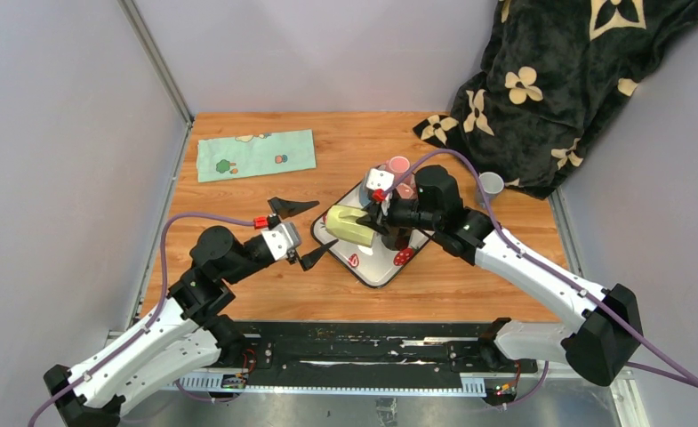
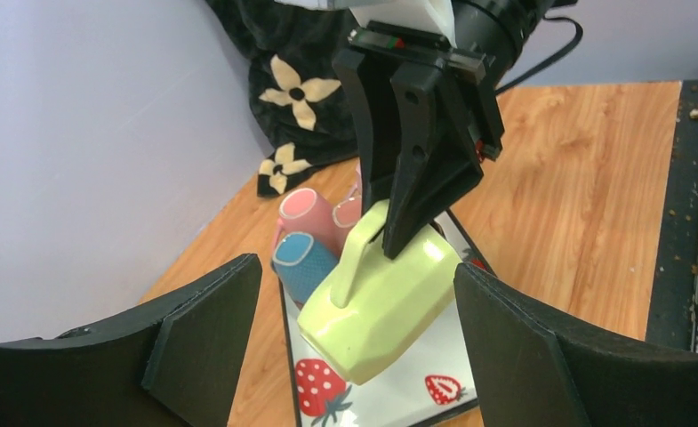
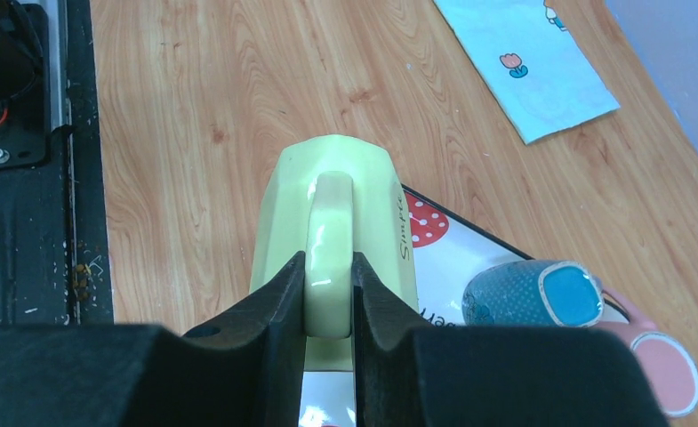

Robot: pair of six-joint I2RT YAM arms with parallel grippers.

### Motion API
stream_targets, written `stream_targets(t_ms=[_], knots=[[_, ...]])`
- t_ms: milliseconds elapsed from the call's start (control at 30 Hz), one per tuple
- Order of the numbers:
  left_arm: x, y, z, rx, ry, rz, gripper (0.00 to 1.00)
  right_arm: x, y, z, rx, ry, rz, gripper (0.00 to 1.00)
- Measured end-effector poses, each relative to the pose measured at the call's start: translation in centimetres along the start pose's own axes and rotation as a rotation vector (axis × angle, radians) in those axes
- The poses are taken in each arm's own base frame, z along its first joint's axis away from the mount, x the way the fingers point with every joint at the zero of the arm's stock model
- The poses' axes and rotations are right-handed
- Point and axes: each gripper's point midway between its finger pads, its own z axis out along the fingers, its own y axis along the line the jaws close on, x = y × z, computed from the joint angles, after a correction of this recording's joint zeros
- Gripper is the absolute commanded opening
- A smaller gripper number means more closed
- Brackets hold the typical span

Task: Turn the mug right side up
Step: Turn over the cup on the tray.

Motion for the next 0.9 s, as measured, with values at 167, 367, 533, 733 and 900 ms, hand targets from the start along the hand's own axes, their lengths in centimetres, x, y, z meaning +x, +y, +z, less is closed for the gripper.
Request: stream_targets(t_ms=[167, 367, 533, 733, 900], knots=[[1.1, -0.5, -0.2, 0.025, 0.043, 0.008, 0.88, -0.1, 0.4, 0.0, -0.037, -0.011, -0.061, 0.00], [2.2, -0.9, -0.1, 0.047, 0.082, 0.022, 0.86, -0.3, 1.2, -0.5, -0.081, -0.036, -0.159, 0.00], [3.4, -1.6, 0.6, 0.102, 0.123, 0.043, 0.82, -0.5, 2.0, -1.2, -0.117, -0.062, -0.265, 0.00], [3.8, -3.2, 1.8, 0.227, 0.144, 0.042, 0.76, -0.7, 2.9, -1.8, -0.165, -0.085, -0.366, 0.00], [4.3, -3.9, 2.7, 0.281, 0.157, 0.034, 0.71, -0.8, 3.5, -2.1, -0.192, -0.099, -0.407, 0.00]])
